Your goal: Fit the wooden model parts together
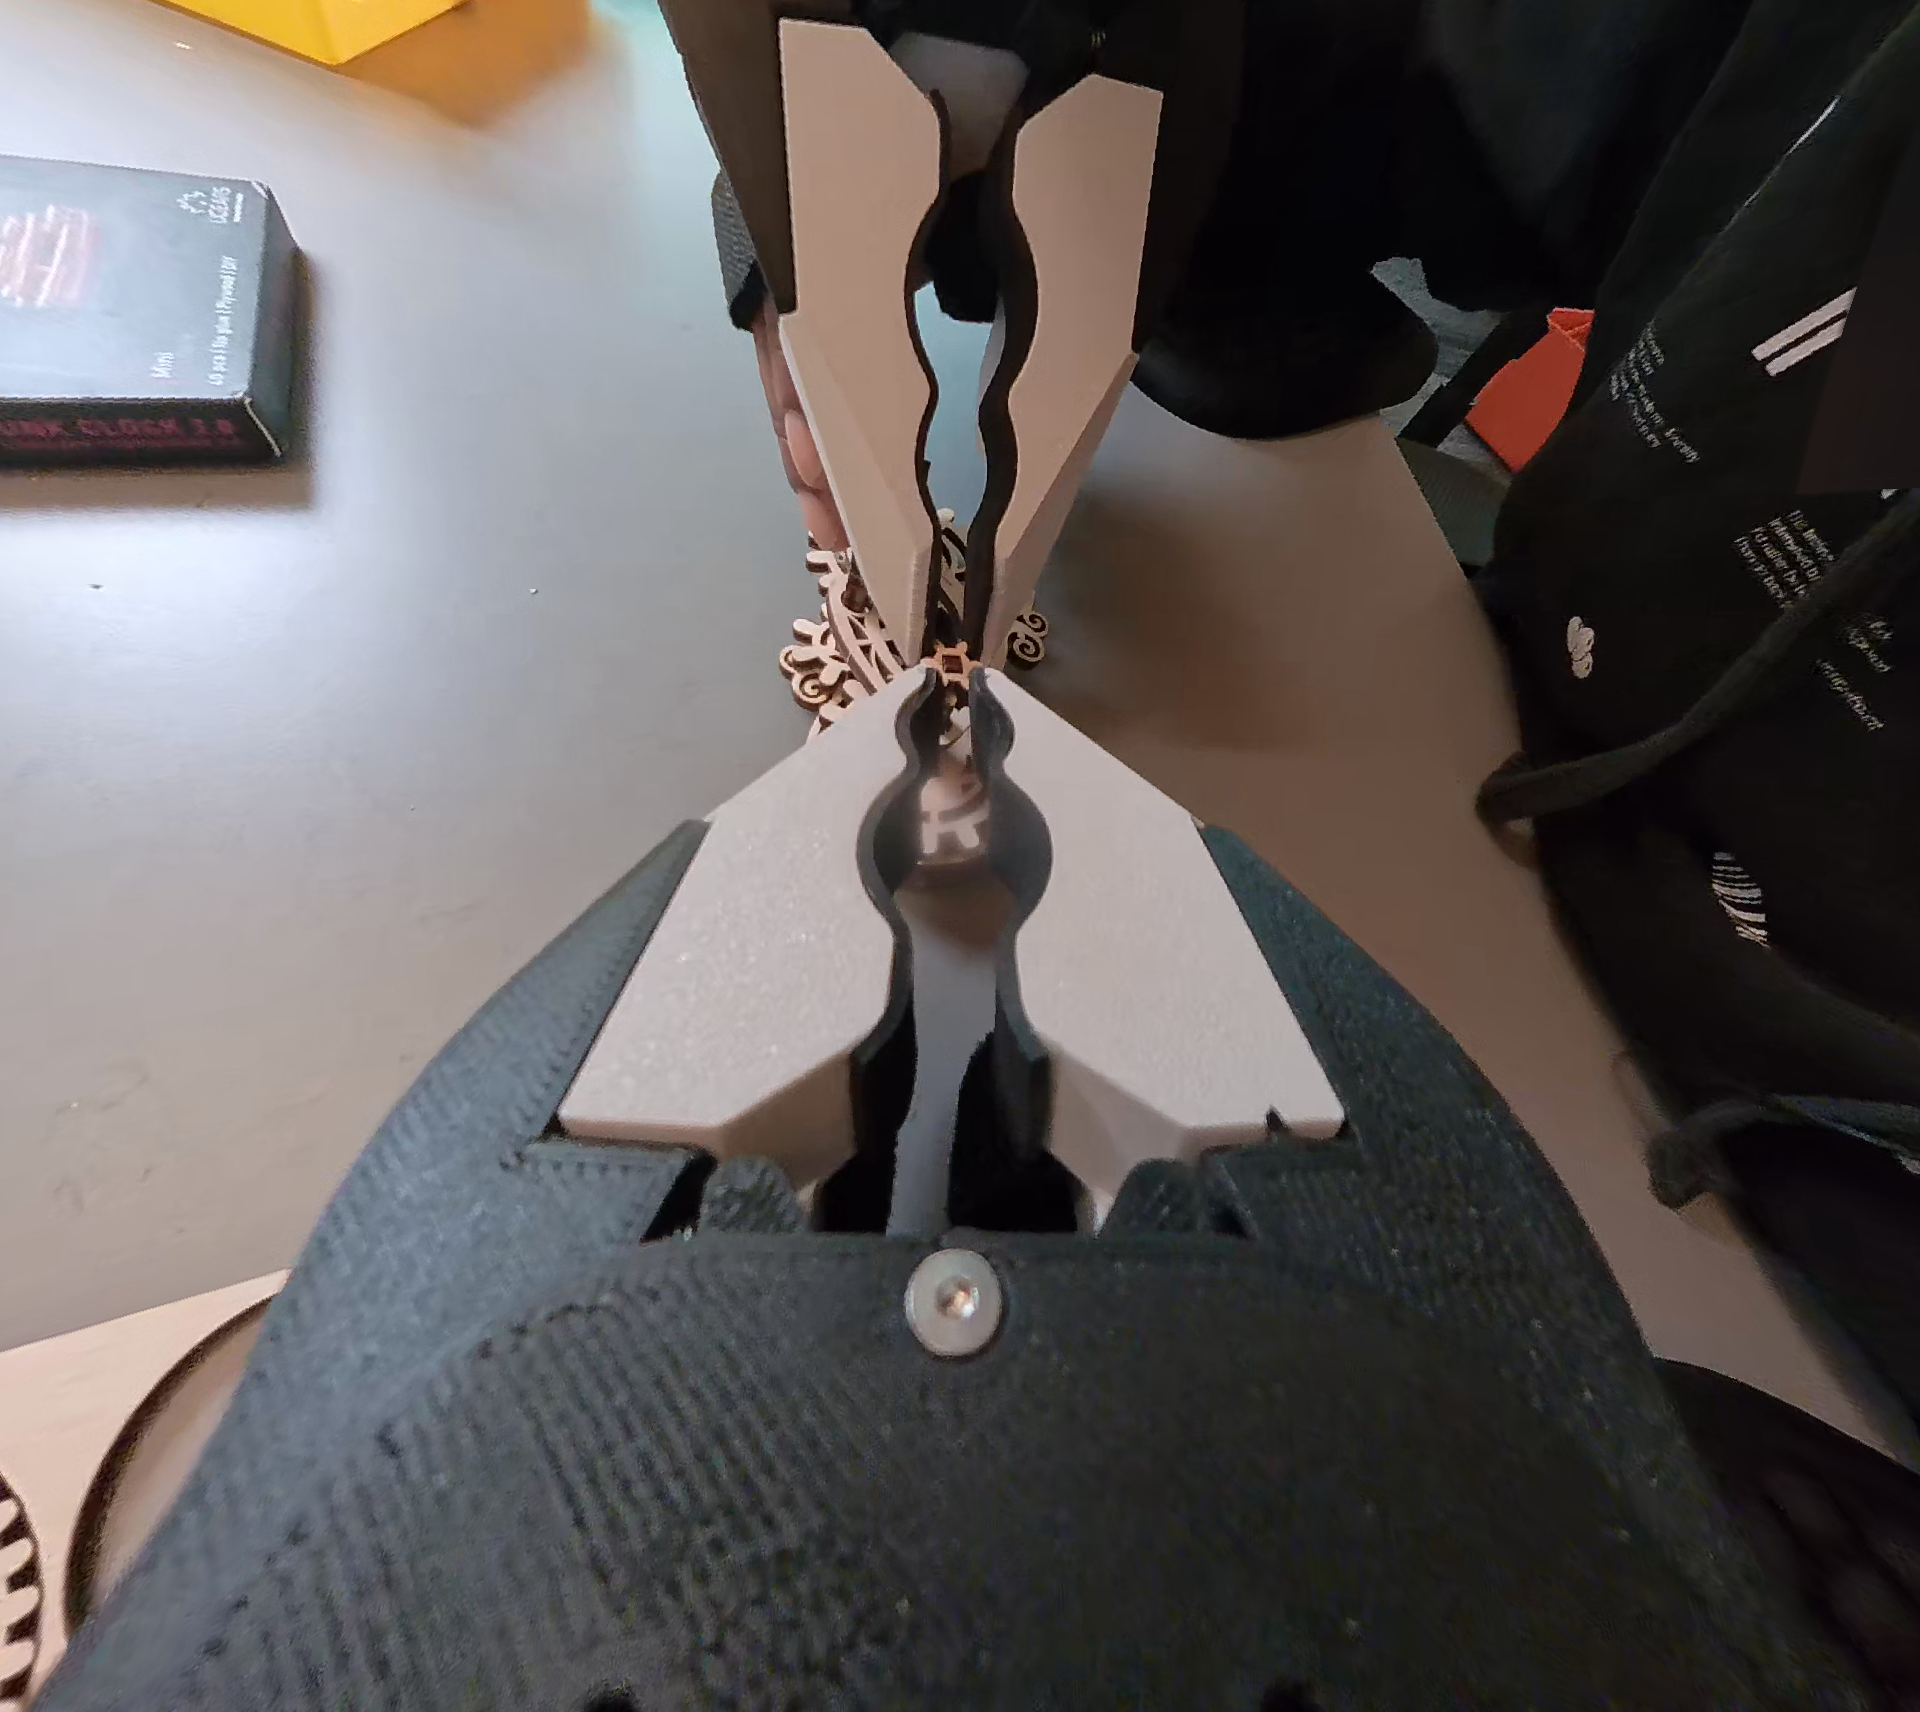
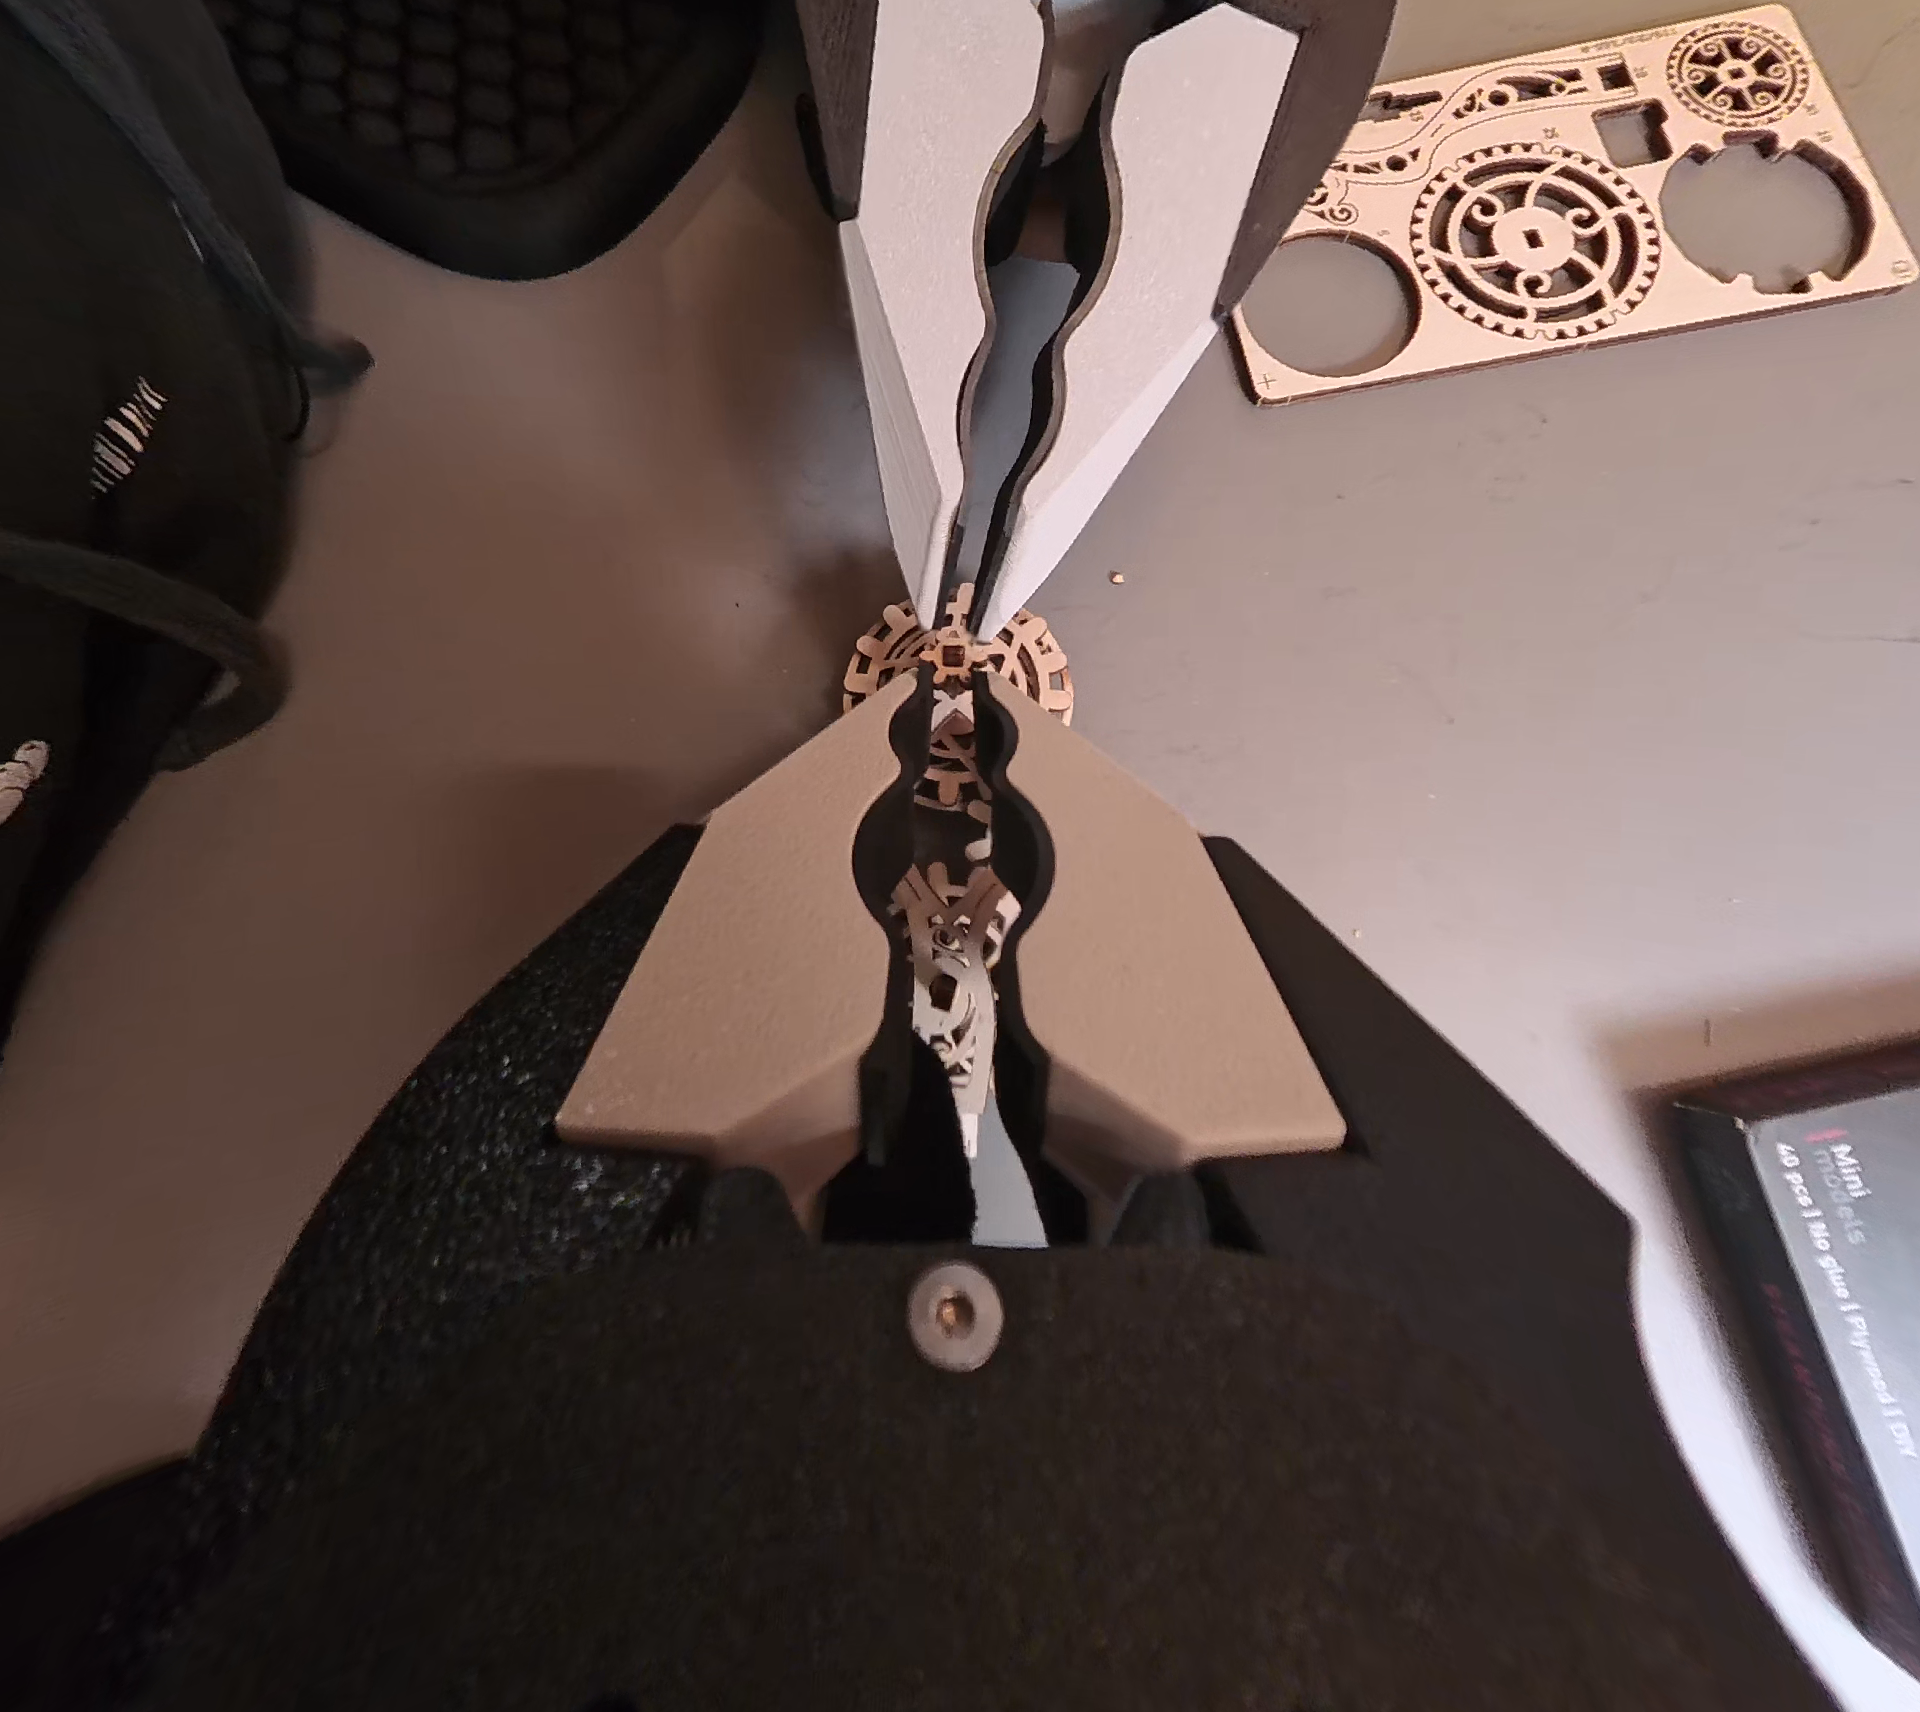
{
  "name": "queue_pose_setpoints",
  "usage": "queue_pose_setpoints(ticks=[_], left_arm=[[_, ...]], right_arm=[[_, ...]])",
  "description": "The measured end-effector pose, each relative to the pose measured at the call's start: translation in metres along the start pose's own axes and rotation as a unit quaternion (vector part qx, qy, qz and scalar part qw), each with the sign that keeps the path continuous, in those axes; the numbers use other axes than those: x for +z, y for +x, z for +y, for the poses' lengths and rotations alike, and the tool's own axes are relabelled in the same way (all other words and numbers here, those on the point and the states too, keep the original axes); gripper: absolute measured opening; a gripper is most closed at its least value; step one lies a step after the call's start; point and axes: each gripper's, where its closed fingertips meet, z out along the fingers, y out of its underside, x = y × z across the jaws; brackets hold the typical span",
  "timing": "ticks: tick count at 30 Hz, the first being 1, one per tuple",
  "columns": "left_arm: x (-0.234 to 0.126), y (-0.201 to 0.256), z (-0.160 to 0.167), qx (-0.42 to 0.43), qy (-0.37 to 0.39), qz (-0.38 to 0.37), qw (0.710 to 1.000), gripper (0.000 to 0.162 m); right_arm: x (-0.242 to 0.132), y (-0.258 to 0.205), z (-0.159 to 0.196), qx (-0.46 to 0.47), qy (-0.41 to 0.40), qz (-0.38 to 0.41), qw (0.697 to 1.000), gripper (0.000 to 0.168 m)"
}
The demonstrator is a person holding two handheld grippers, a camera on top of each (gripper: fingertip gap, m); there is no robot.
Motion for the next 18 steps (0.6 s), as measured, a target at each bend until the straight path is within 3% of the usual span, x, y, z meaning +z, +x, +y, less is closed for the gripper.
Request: queue_pose_setpoints(ticks=[5,18], left_arm=[[-0.0042,0.0004,-0.0014,0.007,0.001,-0.004,1.0,0.013],[0.001,-0.0011,0.0021,0.03,-0.015,-0.023,0.999,0.005]], right_arm=[[-0.0087,-0.001,-0.0029,-0.007,0.005,0.015,1.0,0.013],[-0.0009,0.0011,-0.001,-0.003,0.007,0.04,0.999,0.005]])
